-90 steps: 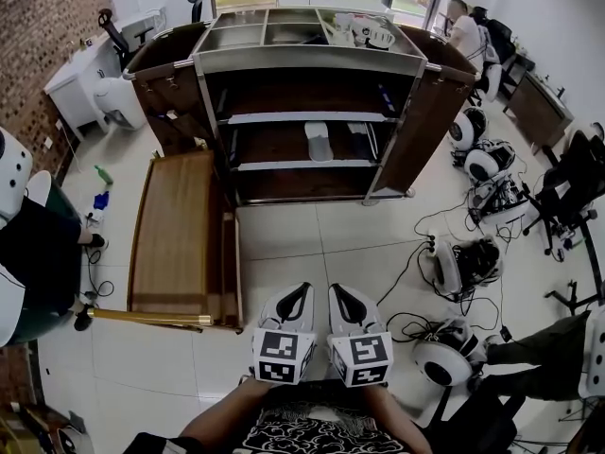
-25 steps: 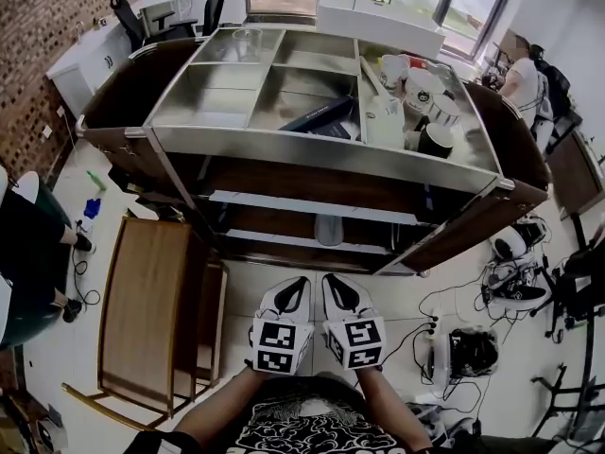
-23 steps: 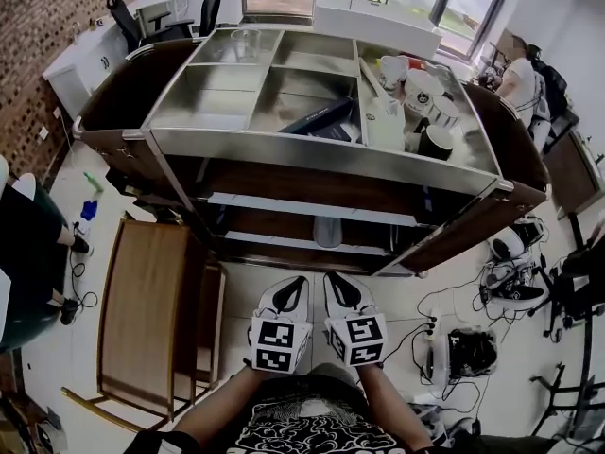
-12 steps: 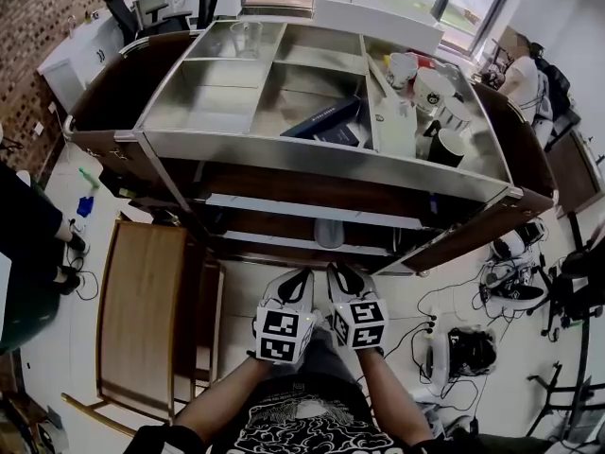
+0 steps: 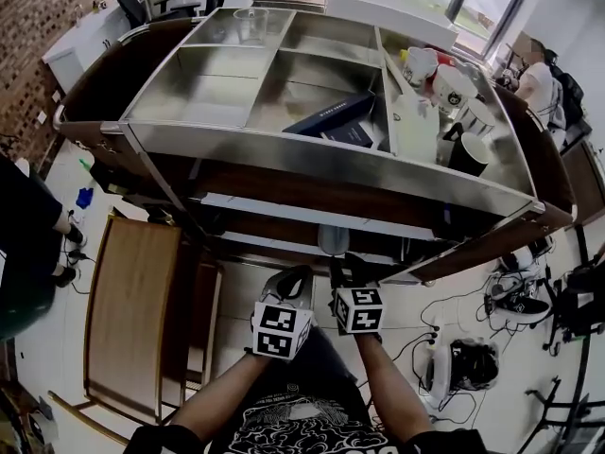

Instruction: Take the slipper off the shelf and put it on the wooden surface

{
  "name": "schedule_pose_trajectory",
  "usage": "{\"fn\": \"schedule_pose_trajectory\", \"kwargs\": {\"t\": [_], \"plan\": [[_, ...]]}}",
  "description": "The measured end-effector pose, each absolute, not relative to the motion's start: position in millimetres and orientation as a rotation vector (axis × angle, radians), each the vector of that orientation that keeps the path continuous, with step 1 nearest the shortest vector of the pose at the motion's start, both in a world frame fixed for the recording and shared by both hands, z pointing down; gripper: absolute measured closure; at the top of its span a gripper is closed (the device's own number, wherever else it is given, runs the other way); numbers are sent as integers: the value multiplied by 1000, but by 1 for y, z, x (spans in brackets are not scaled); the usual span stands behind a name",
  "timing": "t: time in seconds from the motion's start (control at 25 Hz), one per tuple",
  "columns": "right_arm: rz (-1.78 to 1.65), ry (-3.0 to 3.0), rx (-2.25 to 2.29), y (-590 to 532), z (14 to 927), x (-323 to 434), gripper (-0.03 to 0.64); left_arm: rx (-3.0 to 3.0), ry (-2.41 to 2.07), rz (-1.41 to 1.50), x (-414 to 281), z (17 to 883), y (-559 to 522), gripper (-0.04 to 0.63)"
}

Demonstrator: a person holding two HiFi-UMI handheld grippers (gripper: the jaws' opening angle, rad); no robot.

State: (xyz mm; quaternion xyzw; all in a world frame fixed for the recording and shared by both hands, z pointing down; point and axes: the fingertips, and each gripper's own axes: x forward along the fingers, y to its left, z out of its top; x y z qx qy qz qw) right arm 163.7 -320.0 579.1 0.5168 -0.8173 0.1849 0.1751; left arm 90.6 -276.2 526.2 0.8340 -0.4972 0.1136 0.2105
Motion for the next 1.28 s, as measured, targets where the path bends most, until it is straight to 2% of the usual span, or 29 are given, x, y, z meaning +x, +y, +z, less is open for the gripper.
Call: {"fn": "schedule_pose_trajectory", "kwargs": {"t": [0.8, 1.28], "plan": [[533, -2182, 1543, -414, 733, 190, 420, 2327, -1409, 284, 100, 640, -347, 589], [576, -2129, 1596, -460, 791, 201, 396, 2327, -1393, 338, 110, 690, -372, 589]]}}
